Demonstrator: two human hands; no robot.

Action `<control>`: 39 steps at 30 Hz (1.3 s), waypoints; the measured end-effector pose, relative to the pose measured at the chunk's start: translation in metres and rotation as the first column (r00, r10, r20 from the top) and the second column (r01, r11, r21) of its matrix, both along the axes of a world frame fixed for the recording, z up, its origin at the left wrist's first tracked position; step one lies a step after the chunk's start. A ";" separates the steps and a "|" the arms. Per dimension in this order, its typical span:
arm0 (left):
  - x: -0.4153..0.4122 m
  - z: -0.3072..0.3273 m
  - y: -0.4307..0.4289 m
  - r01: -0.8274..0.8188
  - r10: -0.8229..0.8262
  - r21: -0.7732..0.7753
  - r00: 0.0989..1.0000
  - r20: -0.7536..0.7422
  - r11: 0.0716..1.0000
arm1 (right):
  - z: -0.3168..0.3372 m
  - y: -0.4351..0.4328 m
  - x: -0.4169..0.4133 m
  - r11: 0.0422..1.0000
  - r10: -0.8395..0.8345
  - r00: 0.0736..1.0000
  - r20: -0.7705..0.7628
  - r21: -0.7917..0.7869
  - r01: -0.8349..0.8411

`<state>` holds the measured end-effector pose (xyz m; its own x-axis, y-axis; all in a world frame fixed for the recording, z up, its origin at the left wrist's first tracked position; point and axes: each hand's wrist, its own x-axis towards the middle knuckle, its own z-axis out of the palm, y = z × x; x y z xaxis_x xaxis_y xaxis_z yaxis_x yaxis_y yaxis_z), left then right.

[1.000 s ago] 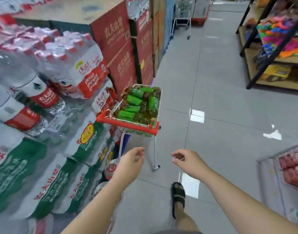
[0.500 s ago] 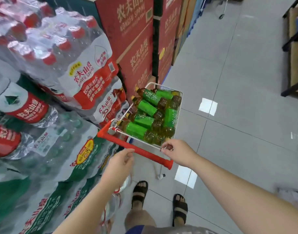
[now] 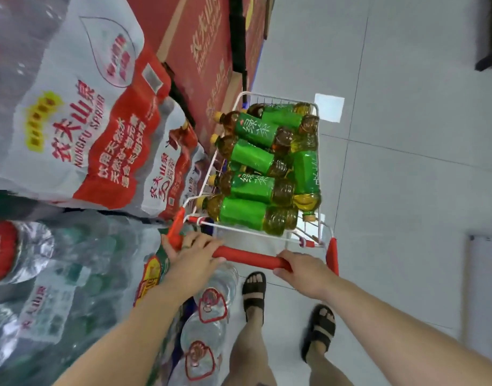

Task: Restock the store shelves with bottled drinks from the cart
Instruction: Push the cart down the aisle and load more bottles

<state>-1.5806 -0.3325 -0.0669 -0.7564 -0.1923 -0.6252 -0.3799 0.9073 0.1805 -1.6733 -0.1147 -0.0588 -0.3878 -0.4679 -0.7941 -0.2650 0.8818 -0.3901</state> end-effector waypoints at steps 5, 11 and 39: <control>-0.004 -0.008 0.000 0.040 -0.038 0.044 0.999 -0.037 0.998 | -0.004 0.012 -0.003 0.998 -0.056 0.997 -0.046 -0.045 0.054; -0.016 -0.012 0.040 0.032 -0.025 0.070 0.995 -0.096 0.997 | -0.004 0.047 -0.018 0.996 -0.077 0.976 -0.206 -0.054 0.067; -0.049 -0.012 0.308 0.733 -0.722 0.091 0.680 -0.131 0.674 | -0.006 0.310 0.142 0.665 -0.738 0.645 -0.199 -0.047 0.746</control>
